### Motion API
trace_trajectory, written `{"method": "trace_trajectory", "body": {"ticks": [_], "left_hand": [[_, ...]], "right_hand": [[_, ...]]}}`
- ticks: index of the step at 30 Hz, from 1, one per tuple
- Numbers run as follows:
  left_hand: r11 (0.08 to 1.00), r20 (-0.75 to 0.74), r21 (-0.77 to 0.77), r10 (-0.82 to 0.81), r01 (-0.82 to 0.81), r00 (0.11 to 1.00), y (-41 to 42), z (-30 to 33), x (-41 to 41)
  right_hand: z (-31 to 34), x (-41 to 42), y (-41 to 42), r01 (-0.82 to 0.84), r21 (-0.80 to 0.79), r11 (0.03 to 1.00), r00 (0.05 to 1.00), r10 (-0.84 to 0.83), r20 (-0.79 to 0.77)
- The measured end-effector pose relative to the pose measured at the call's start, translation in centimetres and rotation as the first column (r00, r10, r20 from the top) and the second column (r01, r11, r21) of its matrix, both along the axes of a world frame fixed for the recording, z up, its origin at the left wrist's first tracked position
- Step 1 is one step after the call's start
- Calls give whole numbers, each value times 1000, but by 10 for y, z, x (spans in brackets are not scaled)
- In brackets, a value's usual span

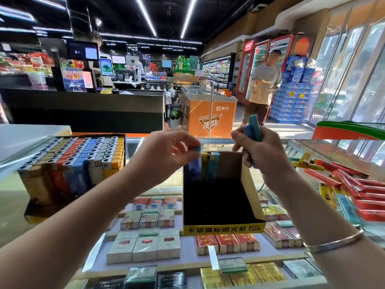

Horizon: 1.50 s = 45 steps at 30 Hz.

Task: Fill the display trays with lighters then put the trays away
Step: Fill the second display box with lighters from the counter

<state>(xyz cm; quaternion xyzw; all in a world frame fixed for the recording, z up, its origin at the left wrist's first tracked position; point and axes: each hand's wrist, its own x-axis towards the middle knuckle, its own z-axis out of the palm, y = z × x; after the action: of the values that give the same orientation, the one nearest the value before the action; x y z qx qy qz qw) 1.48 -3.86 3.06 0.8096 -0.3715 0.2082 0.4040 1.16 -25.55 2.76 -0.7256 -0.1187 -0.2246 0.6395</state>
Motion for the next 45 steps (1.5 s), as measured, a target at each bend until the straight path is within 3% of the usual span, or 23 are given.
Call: {"method": "trace_trajectory", "body": {"ticks": [7, 11, 22, 25, 29, 34, 38, 45], "left_hand": [[957, 244, 256, 71, -135, 967, -2, -8, 3], [936, 319, 278, 121, -215, 940, -1, -13, 8], [976, 57, 194, 93, -102, 994, 0, -14, 12], [972, 60, 209, 93, -103, 994, 1, -14, 11], [966, 139, 171, 171, -194, 975, -1, -16, 8], [999, -68, -43, -21, 18, 997, -7, -8, 1], [988, -154, -102, -131, 116, 979, -16, -9, -3], [973, -246, -181, -186, 143, 951, -15, -7, -3]], "right_hand": [[-4, 3, -2, 1, 3, 1000, 1000, 0, -21], [-4, 4, -2, -8, 13, 1000, 999, 8, -35], [-2, 4, 0, -4, 49, 999, 1000, 5, -15], [0, 1, 1, -109, 68, 992, 994, 111, -18], [-1, -4, 5, -335, -41, 941, 938, 329, -113], [0, -8, 10, -554, -115, 825, 819, 515, -251], [0, -9, 13, -652, -147, 744, 745, 592, -307], [-5, -9, 15, -632, -90, 770, 742, 568, -356]]}}
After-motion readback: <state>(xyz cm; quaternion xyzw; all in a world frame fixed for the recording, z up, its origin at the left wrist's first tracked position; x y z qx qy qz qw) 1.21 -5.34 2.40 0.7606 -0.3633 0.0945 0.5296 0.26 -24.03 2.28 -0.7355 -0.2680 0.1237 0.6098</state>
